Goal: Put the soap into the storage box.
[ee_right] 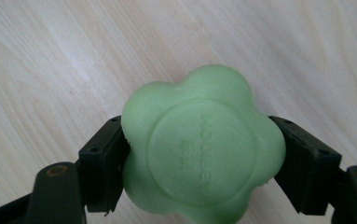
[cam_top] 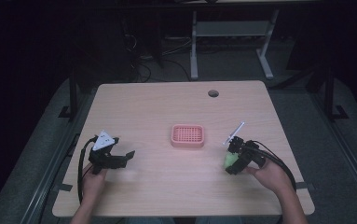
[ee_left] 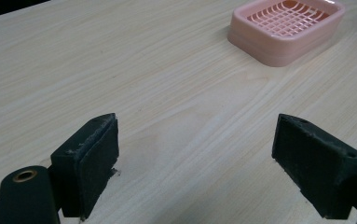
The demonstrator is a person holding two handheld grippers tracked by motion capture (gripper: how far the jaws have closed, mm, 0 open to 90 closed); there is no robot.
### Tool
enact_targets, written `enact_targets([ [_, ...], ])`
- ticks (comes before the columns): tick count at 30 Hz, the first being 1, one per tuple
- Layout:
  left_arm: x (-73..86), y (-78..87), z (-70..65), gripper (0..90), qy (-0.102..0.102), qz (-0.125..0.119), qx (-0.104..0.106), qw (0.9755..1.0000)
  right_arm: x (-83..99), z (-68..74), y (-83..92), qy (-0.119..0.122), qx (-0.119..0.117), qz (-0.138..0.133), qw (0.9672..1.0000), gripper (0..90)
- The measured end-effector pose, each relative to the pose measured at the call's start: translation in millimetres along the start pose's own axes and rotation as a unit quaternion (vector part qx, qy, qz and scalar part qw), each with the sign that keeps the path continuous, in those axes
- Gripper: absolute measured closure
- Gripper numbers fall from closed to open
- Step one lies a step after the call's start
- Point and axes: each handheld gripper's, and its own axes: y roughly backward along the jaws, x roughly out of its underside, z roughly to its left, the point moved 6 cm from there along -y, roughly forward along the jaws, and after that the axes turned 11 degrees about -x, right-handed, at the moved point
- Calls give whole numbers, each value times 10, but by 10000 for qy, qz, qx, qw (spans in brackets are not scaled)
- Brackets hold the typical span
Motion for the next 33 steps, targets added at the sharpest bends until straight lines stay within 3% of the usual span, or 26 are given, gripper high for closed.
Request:
enact_targets([
  [12,-1,3,3,144,18,10,14,10000,-217,-98,62,20,-195,-46,9998,255],
  [33,0,3,9,144,83,0,25,10000,-662,-159,145,201,-221,33,9995,255],
])
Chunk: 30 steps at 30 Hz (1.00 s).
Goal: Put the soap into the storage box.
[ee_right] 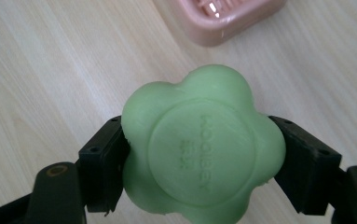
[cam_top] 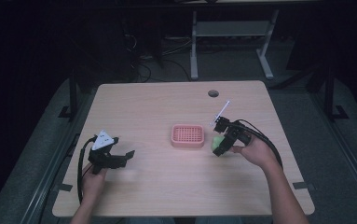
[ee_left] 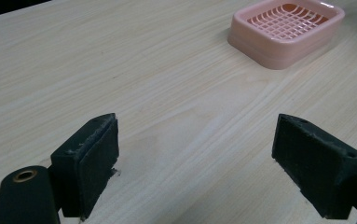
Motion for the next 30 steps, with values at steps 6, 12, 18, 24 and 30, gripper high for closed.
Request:
enact_targets([
  [6,-3,-1,7,144,3,-24,-8,10000,-143,-4,20,42,-38,-11,10000,255],
  [12,-4,2,10,144,17,-38,-2,10000,-289,-21,45,96,1,13,10000,255],
  [18,-2,3,14,144,31,-29,7,10000,-471,-25,85,163,0,8,9999,255],
  [24,-2,5,18,144,73,-35,7,10000,-584,-36,128,214,28,7,9998,255],
  [30,-3,8,23,143,37,-38,-3,10000,-700,-42,179,235,69,-9,9997,254],
])
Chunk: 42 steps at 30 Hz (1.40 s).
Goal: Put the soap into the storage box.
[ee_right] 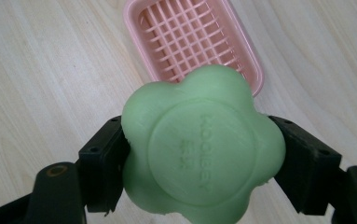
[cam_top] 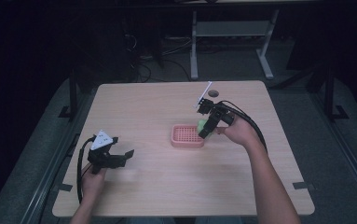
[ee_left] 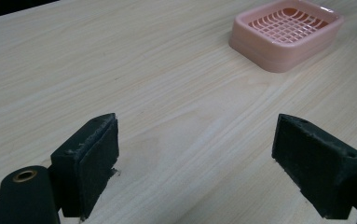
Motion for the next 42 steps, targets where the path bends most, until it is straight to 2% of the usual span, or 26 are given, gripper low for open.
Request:
enact_targets([
  [11,0,-1,3,144,24,-9,5,10000,-220,4,46,123,39,79,9999,255],
  [18,0,2,1,144,17,1,12,10000,-301,7,11,175,55,129,9997,254],
  [28,-1,-3,-3,143,56,-17,23,10000,-424,-40,-146,206,27,201,9996,255],
  [33,5,1,3,144,-9,26,27,10000,-444,-72,-237,118,-39,235,9996,254],
  [38,2,-4,-2,144,49,-3,24,10000,-470,-116,-374,20,-117,250,9996,255],
  [42,3,-4,-4,144,71,-2,24,10000,-481,-135,-419,-23,-131,276,9995,254],
])
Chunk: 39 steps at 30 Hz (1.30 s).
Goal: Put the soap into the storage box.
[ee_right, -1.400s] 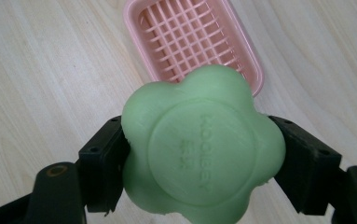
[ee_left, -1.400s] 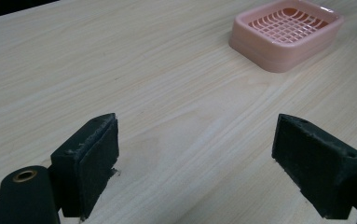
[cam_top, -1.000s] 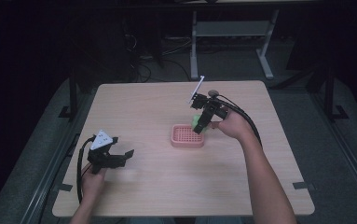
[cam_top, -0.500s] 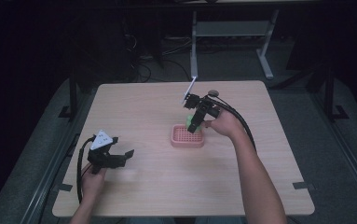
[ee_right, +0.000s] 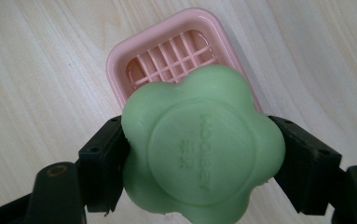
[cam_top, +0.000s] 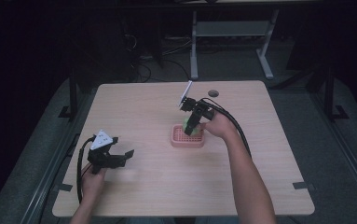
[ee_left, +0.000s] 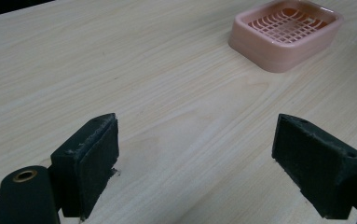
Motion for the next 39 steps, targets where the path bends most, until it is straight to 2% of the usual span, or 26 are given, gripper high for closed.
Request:
enact_targets([
  [23,-1,0,6,144,-5,-20,-1,10000,-69,-53,-234,-82,-67,136,9999,254],
  [39,0,-4,16,144,-10,-7,-29,10000,-68,-70,-338,-5,-56,192,9998,254],
])
